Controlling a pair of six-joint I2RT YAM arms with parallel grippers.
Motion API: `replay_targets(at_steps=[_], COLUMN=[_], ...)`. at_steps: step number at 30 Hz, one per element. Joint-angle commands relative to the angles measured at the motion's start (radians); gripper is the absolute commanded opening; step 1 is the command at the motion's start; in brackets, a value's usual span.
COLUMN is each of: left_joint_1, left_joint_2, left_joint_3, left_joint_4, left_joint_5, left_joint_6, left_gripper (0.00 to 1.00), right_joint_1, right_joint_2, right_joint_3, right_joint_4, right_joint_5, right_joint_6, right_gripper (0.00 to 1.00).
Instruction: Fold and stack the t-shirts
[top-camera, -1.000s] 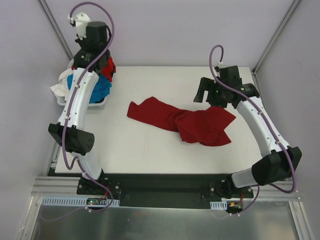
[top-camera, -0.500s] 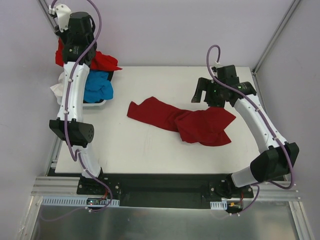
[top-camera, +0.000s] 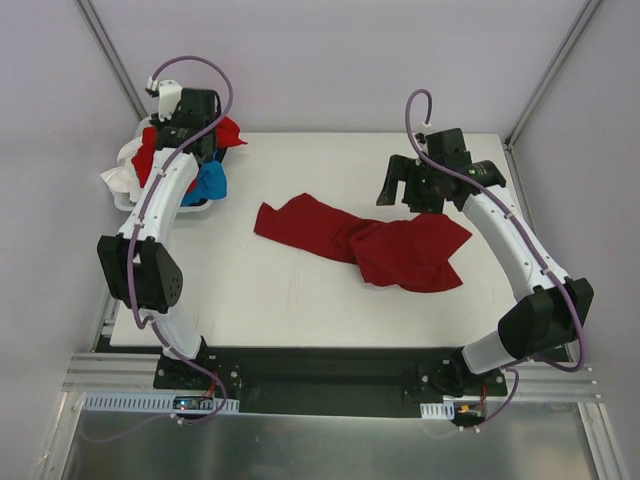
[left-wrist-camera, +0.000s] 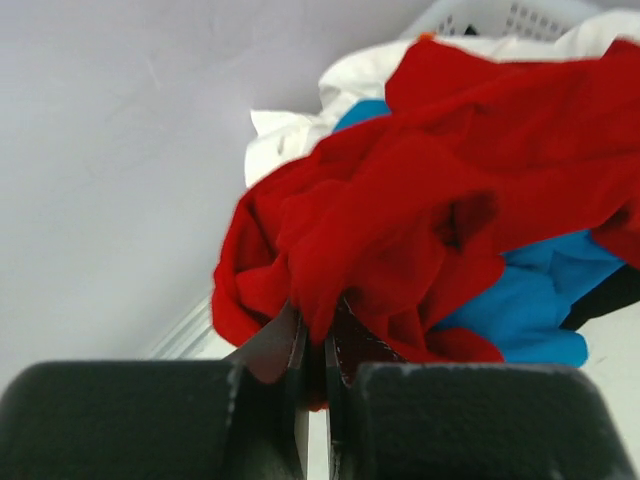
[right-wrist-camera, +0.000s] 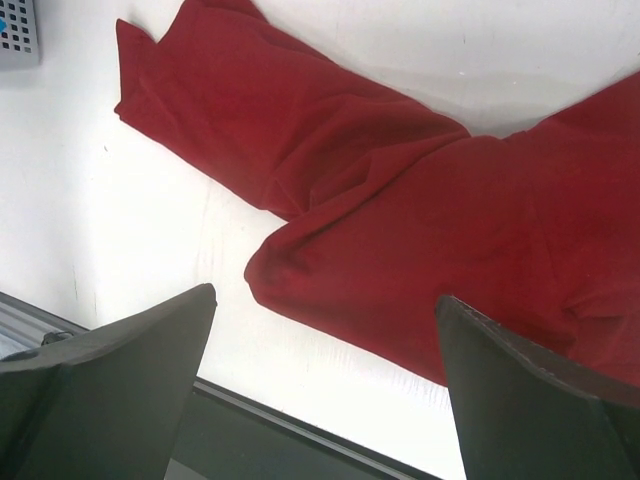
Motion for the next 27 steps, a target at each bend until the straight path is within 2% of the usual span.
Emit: replay_targets(at_steps=[1, 3, 7, 13, 14, 15, 16, 18, 19, 23, 27], left_joint_1=[0.046, 0.075, 0.169, 0.192, 0.189, 0.191, 0.189, 0.18, 0.177, 0.143, 0.126], left_joint_2=[0.072, 0.11, 0.168, 0.16, 0.138, 0.112, 0.054, -0.014, -0.079, -0.262, -0.51], left_joint_3=[-0.049, -0.054, -0.054, -0.078, -0.096, -0.115, -0.151, -0.21, -0.221, -0.288, -0.391], left_joint_4=[0.035, 0.047, 0.086, 0.098, 0.098, 0.098, 0.097, 0.097, 0.097, 0.074, 0.074], left_joint_5=[0.008, 0.033, 0.167, 0.295, 0.333, 0.353, 0.372, 0.416, 0.425, 0.433, 0.531], left_joint_6=[-0.117, -0.159, -0.177, -0.134, -0.14, -0.158, -0.164, -0.167, -0.158, -0.163, -0.241], left_gripper=[0.0, 0.0, 0.0, 0.0, 0.06, 0.18, 0.6, 0.9, 0.99, 0.99, 0.99], right_joint_1=[0.007, 0.007, 0.007, 0.007, 0.006, 0.007, 0.009, 0.01, 0.012, 0.032, 0.038], right_joint_2=[-0.018, -0.022, -0.037, -0.03, -0.025, -0.024, -0.022, -0.018, -0.018, -0.014, -0.034], right_joint_3=[0.033, 0.032, 0.02, 0.033, 0.04, 0.043, 0.044, 0.041, 0.04, 0.037, 0.052], right_joint_4=[-0.03, -0.04, -0.041, -0.041, -0.041, -0.041, -0.041, -0.041, -0.049, -0.07, -0.075], right_joint_5=[-0.008, -0.002, 0.008, -0.011, -0.017, -0.021, -0.032, -0.052, -0.054, -0.02, -0.014], right_joint_6=[0.003, 0.0, -0.003, -0.005, -0.008, -0.014, -0.026, -0.043, -0.06, -0.082, -0.071], right_gripper=[0.96, 0.96, 0.96, 0.96, 0.96, 0.96, 0.96, 0.96, 0.96, 0.96, 0.96])
